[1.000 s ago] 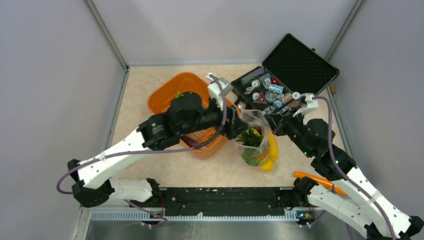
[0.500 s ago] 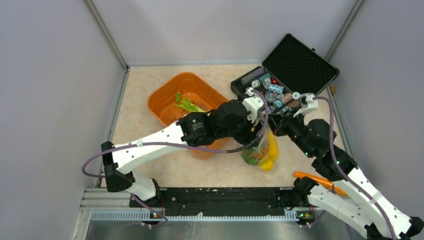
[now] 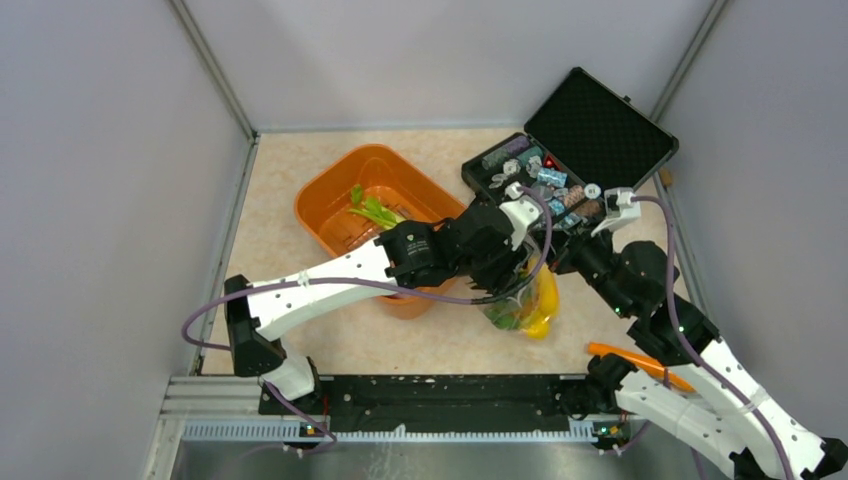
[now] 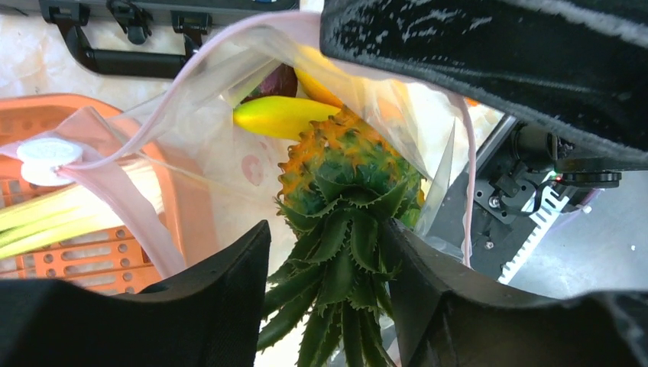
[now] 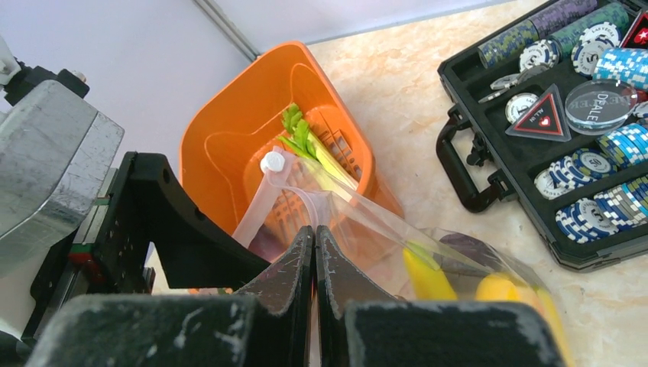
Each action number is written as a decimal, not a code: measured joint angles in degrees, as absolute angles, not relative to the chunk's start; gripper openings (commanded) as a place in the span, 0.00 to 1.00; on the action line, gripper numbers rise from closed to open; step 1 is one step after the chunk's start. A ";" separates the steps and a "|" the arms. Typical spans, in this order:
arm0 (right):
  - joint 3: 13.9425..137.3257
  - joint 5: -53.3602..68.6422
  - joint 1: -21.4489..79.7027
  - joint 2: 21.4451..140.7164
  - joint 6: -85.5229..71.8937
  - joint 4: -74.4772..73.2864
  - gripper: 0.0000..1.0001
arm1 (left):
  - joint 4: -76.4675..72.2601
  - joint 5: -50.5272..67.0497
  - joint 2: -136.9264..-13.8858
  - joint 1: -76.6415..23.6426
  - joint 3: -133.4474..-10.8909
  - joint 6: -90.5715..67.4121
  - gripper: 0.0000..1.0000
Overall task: Place the food in the zip-top bag and seal the zipper
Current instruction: Adjust the zipper food storage bag at the center of the board.
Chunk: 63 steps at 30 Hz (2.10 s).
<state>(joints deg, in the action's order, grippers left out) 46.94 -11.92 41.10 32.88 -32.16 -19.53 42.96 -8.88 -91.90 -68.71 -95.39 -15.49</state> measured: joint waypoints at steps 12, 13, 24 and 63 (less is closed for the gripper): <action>46.94 -11.79 41.10 32.73 -32.12 -19.51 0.00 | 44.38 -8.19 -91.42 -68.71 -95.59 -15.90 0.00; 46.94 -11.64 41.10 32.73 -32.12 -19.53 0.00 | 44.10 -8.23 -91.42 -68.71 -95.59 -15.38 0.00; 46.94 -8.91 41.10 30.17 -32.14 -19.79 0.00 | 25.23 0.84 -83.99 -61.30 -83.46 -10.41 0.00; 46.94 -12.10 41.10 30.09 -32.23 -22.26 0.00 | 3.86 -8.21 -78.74 -69.87 -63.37 -22.96 0.79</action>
